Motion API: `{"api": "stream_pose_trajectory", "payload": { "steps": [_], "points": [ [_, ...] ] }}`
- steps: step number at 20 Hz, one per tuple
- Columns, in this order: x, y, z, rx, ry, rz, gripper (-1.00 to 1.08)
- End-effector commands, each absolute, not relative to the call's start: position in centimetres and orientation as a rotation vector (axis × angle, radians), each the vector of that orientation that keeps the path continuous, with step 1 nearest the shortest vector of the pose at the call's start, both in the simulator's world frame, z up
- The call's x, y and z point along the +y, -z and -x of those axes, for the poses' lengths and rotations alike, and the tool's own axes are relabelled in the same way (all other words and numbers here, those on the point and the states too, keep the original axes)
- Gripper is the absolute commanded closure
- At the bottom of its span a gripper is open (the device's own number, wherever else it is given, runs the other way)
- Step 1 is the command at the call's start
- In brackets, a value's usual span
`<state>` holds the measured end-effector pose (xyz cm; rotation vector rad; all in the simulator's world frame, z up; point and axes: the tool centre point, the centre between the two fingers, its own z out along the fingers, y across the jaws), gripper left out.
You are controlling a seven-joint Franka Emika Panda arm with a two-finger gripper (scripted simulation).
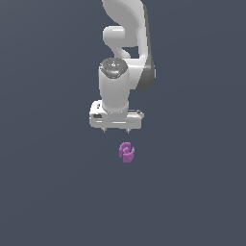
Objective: Pick up the object and move it to a goal position.
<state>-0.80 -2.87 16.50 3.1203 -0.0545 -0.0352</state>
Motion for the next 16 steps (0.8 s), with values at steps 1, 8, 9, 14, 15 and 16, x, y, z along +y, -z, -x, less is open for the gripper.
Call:
{"api": "stream_pose_trajectory", "payload": {
  "steps": [1,8,9,14,15,16],
  "points": [
    [-2.9,-16.5,0.8,-0.055,0.035,-3.120,-0.92],
    [0.2,-17.2,0.2,-0.025,0.005,-3.143,-0.92],
    [0.6,-17.3,0.1,-0.020,0.001,-3.147,-0.92],
    [0.8,-17.3,0.1,-0.018,-0.001,-3.148,-0.92],
    [0.8,-17.3,0.0,-0.022,0.000,-3.148,-0.92],
    [0.8,-17.2,-0.1,-0.028,0.000,-3.148,-0.92]
  ]
}}
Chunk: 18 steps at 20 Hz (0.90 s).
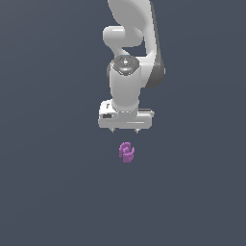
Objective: Pick up the object and move it to a goal position.
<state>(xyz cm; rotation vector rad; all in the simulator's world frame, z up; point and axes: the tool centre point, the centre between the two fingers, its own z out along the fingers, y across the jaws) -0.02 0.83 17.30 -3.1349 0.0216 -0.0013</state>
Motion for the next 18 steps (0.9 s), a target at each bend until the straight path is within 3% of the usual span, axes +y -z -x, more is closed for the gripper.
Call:
{"api": "stream_pose_trajectory", "payload": {
  "steps": [1,18],
  "points": [
    [0.9,-17.0,-0.2,0.036,0.001,3.135,-0.92],
    [1.8,-12.2,-4.0,0.281,0.000,3.129,-0.92]
  ]
}}
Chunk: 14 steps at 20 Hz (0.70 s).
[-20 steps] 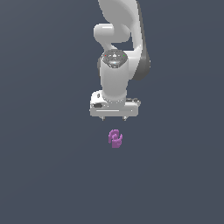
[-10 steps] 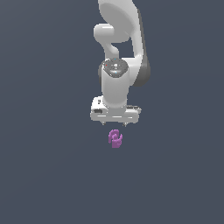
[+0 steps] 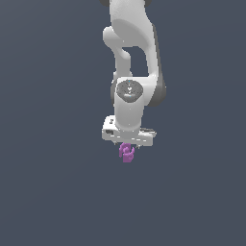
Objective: Pick up the object and move it to a goal position.
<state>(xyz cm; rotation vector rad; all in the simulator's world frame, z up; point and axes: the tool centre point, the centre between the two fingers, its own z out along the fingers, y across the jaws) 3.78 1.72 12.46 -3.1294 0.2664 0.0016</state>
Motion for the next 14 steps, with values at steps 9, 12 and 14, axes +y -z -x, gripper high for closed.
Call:
{"api": "stream_pose_trajectory", "payload": {
  "steps": [9,12,14],
  "points": [
    [1.8,-11.1,-4.0,0.283,-0.001,3.129,-0.92],
    [1.8,-9.6,-4.0,0.285,-0.001,3.129,-0.92],
    [1.8,-8.6,-4.0,0.287,0.000,3.128,-0.92]
  ]
}}
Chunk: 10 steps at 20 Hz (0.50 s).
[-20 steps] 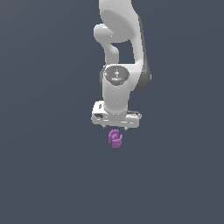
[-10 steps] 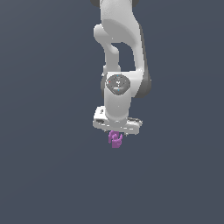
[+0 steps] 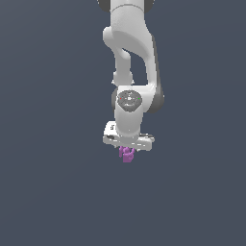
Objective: Pick up the object and move it to a goal position.
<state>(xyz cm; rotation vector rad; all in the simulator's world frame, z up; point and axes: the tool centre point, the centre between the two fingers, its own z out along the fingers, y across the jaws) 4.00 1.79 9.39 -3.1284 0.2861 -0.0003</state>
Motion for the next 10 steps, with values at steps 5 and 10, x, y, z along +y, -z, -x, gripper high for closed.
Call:
{"api": "stream_pose_trajectory", "payload": {
  "steps": [5,10],
  "points": [
    [1.8,-7.1,-4.0,0.289,0.000,3.128,-0.92],
    [1.8,-7.0,-4.1,0.289,0.000,3.128,1.08]
  ]
}}
